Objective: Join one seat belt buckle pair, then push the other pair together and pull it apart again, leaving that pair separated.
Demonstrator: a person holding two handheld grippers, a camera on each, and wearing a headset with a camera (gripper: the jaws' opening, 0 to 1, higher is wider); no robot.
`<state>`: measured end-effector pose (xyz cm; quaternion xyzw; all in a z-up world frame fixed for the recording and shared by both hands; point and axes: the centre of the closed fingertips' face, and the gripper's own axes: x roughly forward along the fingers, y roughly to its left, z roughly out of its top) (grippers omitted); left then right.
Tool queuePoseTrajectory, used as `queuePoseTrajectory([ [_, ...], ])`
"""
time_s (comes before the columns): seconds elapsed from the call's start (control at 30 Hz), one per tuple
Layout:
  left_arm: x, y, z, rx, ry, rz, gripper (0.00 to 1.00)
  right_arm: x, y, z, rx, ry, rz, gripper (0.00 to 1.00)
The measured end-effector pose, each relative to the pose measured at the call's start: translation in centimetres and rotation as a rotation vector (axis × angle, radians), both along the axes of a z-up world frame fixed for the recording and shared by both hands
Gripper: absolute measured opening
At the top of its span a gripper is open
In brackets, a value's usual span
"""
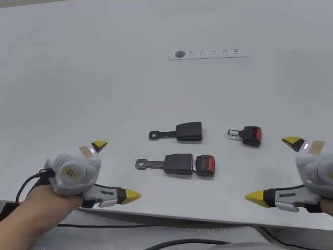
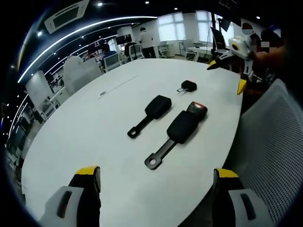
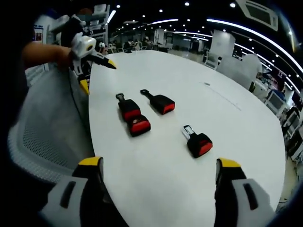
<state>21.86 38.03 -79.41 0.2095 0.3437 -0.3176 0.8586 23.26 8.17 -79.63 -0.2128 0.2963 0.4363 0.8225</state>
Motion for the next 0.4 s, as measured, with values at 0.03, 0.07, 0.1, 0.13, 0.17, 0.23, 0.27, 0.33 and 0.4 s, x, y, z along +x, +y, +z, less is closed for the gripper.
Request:
queuePoseTrajectory([
  [0.03,-0.05,0.01,-0.02,0.002,0.001,0.000,1.00,0.10,0.05,0.07,0.004,0.000,-0.002,1.00],
  [0.07,-0.05,0.10,-0.07,0.008,-0.003,-0.001,1.00,0.11,0.10,0.13,0.006,-0.004,-0.006,1.00],
  [0.1,-0.06,0.18,-0.15,0.015,-0.007,-0.004,1.00,0.15,0.18,0.22,0.006,-0.008,-0.007,1.00],
  [0.13,-0.11,0.31,-0.31,0.020,-0.009,-0.003,1.00,0.18,0.22,0.26,0.007,-0.011,-0.008,1.00],
  [0.17,-0.12,0.39,-0.38,0.023,-0.009,-0.001,1.00,0.22,0.27,0.30,0.009,-0.011,-0.011,1.00],
  [0.23,-0.18,0.46,-0.46,0.024,-0.007,0.004,1.00,0.30,0.27,0.35,0.014,-0.012,-0.014,1.00],
  [0.27,-0.22,0.42,-0.44,0.023,-0.006,0.004,1.00,0.29,0.28,0.35,0.016,-0.011,-0.015,1.00],
  [0.33,-0.30,0.06,-0.18,0.015,-0.011,-0.003,1.00,0.31,0.24,0.32,0.016,-0.011,-0.019,1.00],
  [0.4,-0.27,-0.22,0.07,0.006,-0.021,-0.007,1.00,0.26,0.26,0.28,0.021,-0.008,-0.021,1.00],
])
